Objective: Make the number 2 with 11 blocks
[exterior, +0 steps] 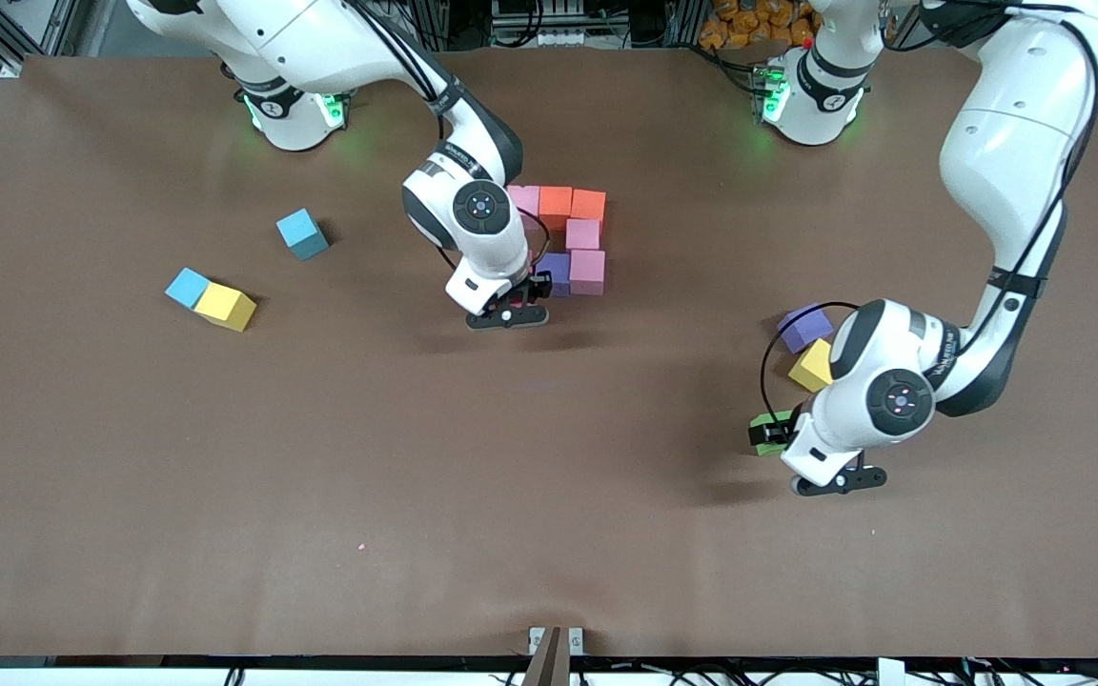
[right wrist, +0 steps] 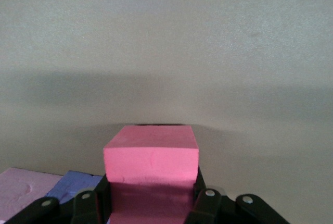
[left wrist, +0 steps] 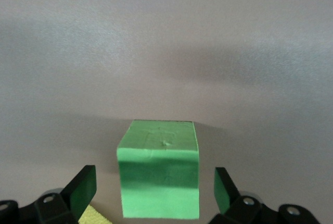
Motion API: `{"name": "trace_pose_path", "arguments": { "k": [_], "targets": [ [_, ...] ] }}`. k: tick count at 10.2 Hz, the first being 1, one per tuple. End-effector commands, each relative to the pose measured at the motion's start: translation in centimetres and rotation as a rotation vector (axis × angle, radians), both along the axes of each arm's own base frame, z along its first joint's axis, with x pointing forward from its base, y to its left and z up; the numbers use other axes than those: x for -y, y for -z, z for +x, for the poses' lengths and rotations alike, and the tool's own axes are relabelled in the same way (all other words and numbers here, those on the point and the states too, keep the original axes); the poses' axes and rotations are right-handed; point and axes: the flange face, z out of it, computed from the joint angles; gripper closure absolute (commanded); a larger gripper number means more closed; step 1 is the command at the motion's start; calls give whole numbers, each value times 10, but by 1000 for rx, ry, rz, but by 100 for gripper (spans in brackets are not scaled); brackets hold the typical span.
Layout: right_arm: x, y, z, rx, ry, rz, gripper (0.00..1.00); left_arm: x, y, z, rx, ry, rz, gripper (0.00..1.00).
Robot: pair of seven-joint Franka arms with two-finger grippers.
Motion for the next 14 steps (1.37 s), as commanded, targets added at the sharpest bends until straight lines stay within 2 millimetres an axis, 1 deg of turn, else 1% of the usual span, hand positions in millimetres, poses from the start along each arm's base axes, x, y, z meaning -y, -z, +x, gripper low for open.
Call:
{"name": "trace_pose_path", "arguments": {
  "k": [1, 2, 3, 4, 5, 6, 7, 9, 10, 11, 13, 14],
  "targets": [
    [-3, 6, 2, 10, 14, 1, 65, 11, 8, 1, 23, 30, 46, 0],
    [-4, 12, 1, 5, 14, 0, 64, 11, 9, 1, 21, 30, 49, 0],
    [-4, 14, 0, 3, 13, -1, 64, 11, 11, 0, 17, 30, 49, 5],
    [-4, 14, 0, 3, 13, -1, 64, 11, 14, 0, 15, 32, 51, 18],
    [-4, 14, 0, 3, 13, -1, 63, 11, 14, 0, 16, 38, 58, 26],
    [-4, 14, 0, 3, 13, -1, 59, 11, 14, 0, 17, 39, 59, 31],
    [-4, 14, 0, 3, 13, -1, 52, 11, 14, 0, 18, 40, 60, 32],
    [-3, 14, 1, 2, 15, -1, 36, 11, 13, 0, 19, 40, 60, 32],
    [-2, 13, 2, 3, 17, 0, 34, 11, 12, 0, 21, 40, 60, 32],
    [-2, 12, 3, 3, 17, 0, 32, 16, 9, -1, 25, 42, 59, 31],
    [-2, 8, 4, 7, 18, 3, 14, 41, 5, -5, 34, 38, 56, 32],
    [-2, 6, 4, 9, 18, 4, 10, 49, 3, -7, 37, 9, 53, 32]
  ]
}}
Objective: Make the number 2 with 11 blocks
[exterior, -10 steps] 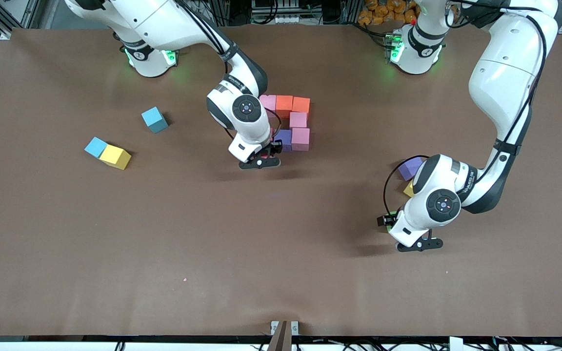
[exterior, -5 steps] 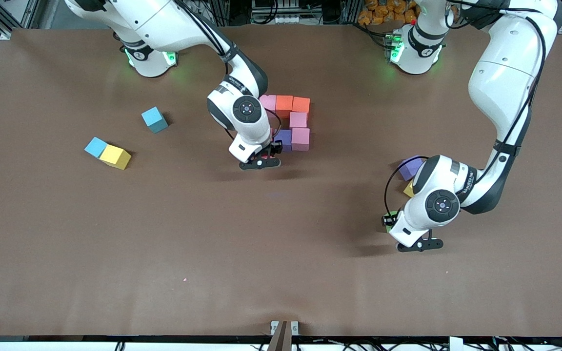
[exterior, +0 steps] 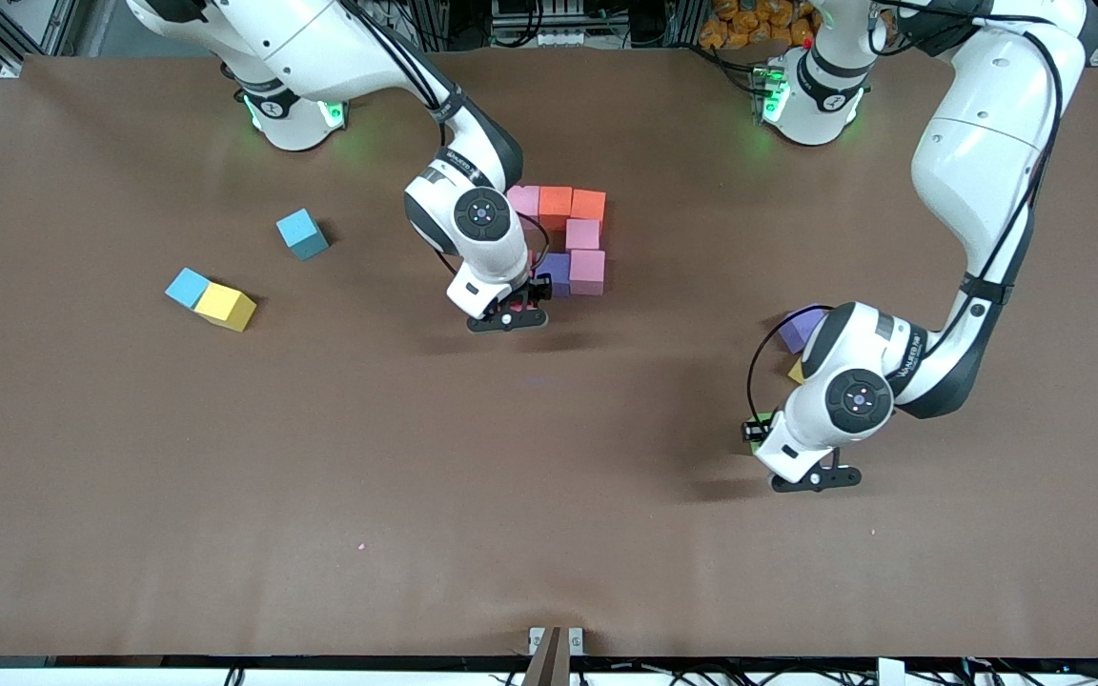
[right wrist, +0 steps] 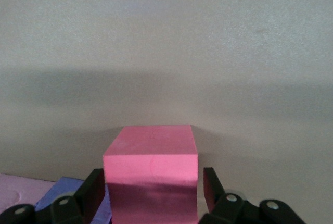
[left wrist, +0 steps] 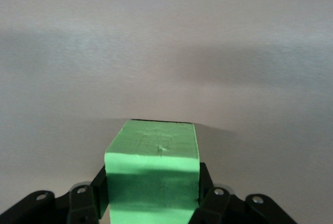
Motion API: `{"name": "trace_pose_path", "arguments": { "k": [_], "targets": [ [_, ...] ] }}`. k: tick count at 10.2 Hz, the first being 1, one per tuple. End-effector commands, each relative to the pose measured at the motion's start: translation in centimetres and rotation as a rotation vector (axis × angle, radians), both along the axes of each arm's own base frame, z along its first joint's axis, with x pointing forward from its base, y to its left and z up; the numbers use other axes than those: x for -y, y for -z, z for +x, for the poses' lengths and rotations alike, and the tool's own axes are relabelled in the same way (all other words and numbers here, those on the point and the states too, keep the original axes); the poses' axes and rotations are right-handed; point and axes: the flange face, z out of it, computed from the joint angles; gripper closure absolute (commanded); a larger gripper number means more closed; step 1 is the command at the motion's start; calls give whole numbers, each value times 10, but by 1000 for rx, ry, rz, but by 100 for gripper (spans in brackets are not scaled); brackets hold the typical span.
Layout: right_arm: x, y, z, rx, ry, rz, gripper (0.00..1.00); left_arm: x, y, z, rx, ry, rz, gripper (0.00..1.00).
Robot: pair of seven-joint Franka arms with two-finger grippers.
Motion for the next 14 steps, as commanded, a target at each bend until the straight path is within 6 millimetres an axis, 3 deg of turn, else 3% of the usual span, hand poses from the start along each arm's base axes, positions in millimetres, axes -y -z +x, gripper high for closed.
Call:
{"name": "trace_pose_path", "arguments": {
  "k": [1, 2, 5, 6, 8, 9, 11, 14],
  "targets": [
    [-3, -6, 4, 13, 15, 1, 0, 28, -11, -2, 36, -32, 14, 32],
    [-3, -12, 4, 20, 10, 5, 0, 45, -13, -6, 43, -36, 14, 32],
    [8, -79, 15, 69, 33, 24, 0, 83, -16, -18, 57, -70, 13, 35],
    [23, -106, 27, 91, 48, 26, 0, 97, -19, -22, 64, -70, 10, 35],
    [79, -156, 38, 119, -52, -6, 0, 121, -20, -31, 71, -46, 9, 35],
    [116, -166, 43, 128, -100, -20, 0, 133, -20, -36, 73, -29, 8, 37],
    [156, -171, 49, 115, -136, -48, 0, 147, -29, -38, 88, -14, -3, 38],
    [239, -170, 63, 94, -324, -72, 0, 186, -44, -47, 101, 4, -43, 38]
  ]
}}
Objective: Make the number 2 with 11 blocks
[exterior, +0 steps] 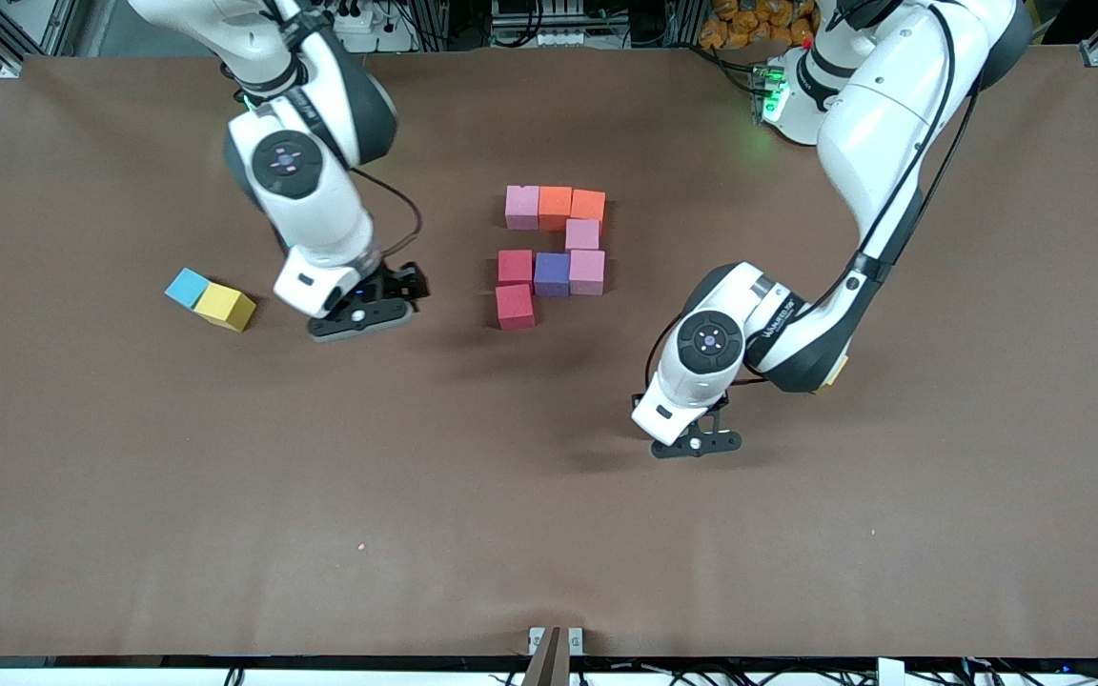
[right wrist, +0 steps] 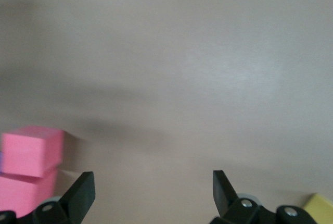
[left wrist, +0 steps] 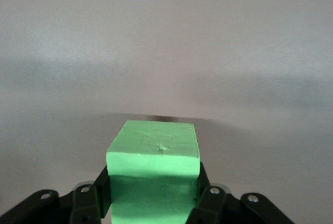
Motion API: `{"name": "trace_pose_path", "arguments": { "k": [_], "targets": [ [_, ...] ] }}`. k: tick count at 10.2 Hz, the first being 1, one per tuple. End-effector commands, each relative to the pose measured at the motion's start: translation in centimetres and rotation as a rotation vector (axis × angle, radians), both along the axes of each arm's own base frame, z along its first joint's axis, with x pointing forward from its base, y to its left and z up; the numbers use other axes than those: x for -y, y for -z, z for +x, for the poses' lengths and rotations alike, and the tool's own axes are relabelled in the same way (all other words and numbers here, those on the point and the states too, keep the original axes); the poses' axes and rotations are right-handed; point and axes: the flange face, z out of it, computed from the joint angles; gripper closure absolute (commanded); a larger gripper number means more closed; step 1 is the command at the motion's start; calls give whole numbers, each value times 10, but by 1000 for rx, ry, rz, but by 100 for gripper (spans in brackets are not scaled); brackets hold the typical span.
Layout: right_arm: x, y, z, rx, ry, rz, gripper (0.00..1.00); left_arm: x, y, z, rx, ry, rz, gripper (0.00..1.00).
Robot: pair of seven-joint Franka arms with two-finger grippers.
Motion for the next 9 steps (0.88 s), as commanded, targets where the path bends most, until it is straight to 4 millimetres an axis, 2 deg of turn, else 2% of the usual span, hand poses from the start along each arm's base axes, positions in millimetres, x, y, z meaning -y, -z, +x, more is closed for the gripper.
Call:
{"name": "trace_pose_path", "arguments": {
  "k": [1, 3, 4, 5, 7, 9],
  "targets": [
    [48, 2, -4, -22, -120, -23, 0, 30, -13, -5, 18, -4, -24, 38],
    [89, 14, -1, -48, -124, -41, 0, 65, -18, -15, 27, 23, -48, 39],
    [106, 18, 2, -58, -127, -42, 0, 72, -18, -12, 10, 6, -47, 46],
    [122, 28, -2, -75, -134, -46, 0, 86, -13, -18, 1, 17, -21, 47],
    [162, 40, -5, -101, -193, -45, 0, 95, -5, -25, -2, 30, -4, 46],
    [189, 48, -13, -129, -313, -42, 0, 106, -1, -32, -6, 79, -15, 45]
  ]
}}
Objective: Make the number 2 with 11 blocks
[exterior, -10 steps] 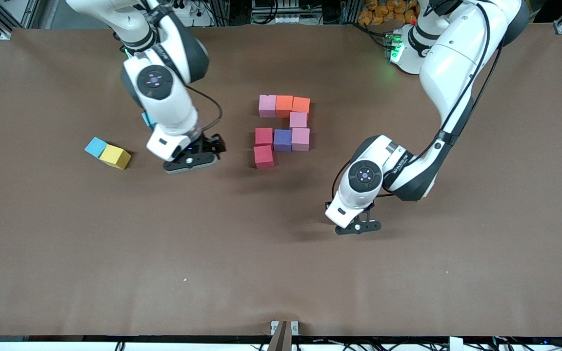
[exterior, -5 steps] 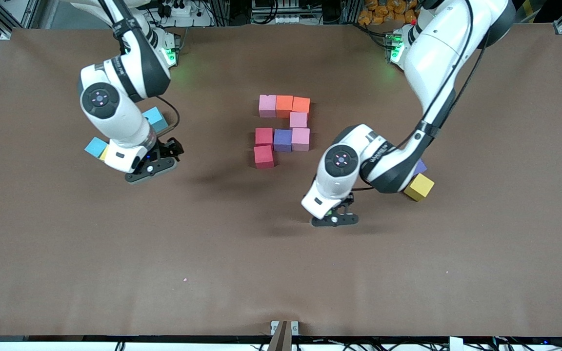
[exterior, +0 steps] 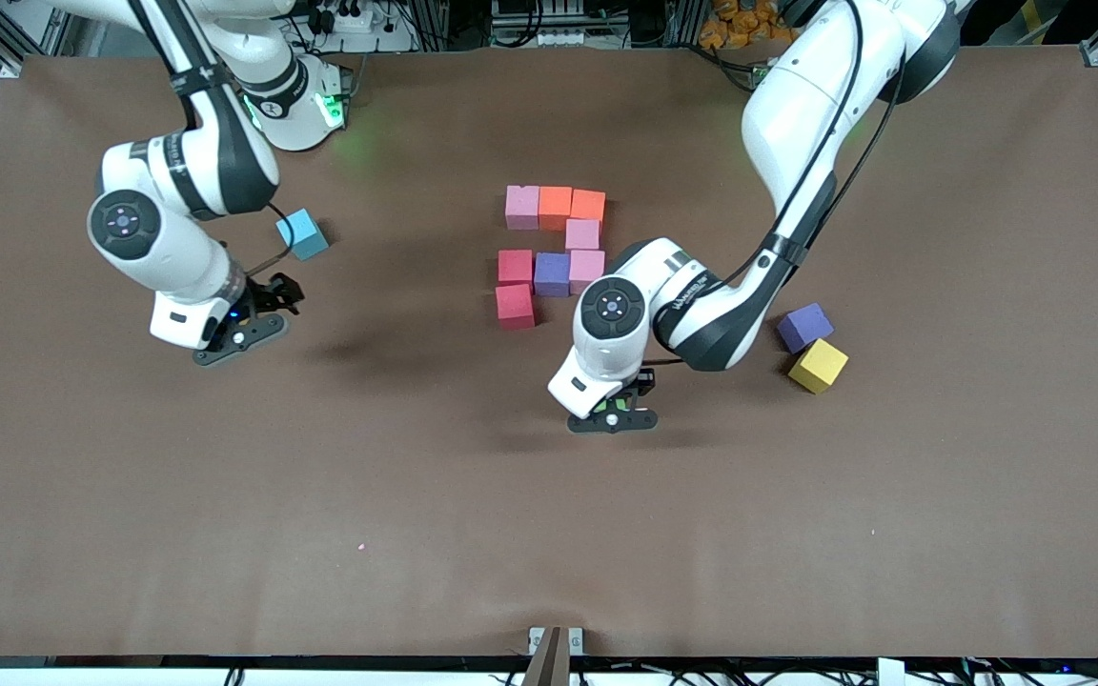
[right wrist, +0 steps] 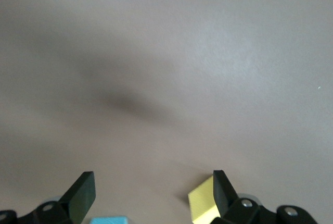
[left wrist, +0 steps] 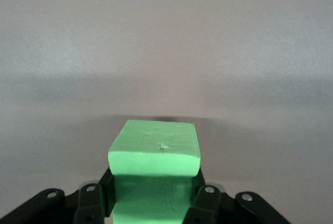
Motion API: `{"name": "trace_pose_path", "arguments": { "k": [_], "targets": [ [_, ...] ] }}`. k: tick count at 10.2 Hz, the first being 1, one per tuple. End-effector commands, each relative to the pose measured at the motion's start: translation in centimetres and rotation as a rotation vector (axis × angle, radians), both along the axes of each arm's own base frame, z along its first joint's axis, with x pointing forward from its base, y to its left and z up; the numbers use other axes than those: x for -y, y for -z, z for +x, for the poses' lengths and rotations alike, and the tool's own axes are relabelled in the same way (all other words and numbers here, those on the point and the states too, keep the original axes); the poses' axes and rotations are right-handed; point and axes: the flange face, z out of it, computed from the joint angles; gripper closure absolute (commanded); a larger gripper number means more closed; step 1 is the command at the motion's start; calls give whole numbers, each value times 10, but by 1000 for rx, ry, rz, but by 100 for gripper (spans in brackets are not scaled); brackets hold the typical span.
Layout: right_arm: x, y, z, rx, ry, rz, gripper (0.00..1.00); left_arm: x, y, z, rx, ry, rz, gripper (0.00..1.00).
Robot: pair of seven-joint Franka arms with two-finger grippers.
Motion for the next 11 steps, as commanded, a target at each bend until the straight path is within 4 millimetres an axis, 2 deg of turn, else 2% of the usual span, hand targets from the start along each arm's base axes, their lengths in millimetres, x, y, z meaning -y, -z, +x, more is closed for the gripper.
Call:
{"name": "trace_pose_path", "arguments": {
  "k": [1, 2, 3, 5, 6, 7, 11],
  "targets": [
    [39, -2, -15, -9, -162, 6, 0, 21, -5, -7, -8, 39, -28, 45],
    [53, 5, -16, -9, -185, 14, 0, 33, -8, -12, -22, 19, -91, 45],
    [63, 21, -24, 18, -230, 23, 0, 38, -10, -12, -25, 1, -133, 45],
    [74, 49, -36, 39, -275, 37, 0, 44, 11, -9, -50, -14, -164, 44],
    [76, 57, -37, 24, -353, 41, 0, 44, 15, -10, -70, -12, -180, 43],
    [80, 62, -37, 7, -452, 28, 0, 45, 17, -11, -93, -14, -203, 42],
    [102, 72, -46, -45, -579, 43, 0, 53, 4, -18, -147, -52, -267, 42]
  ]
}}
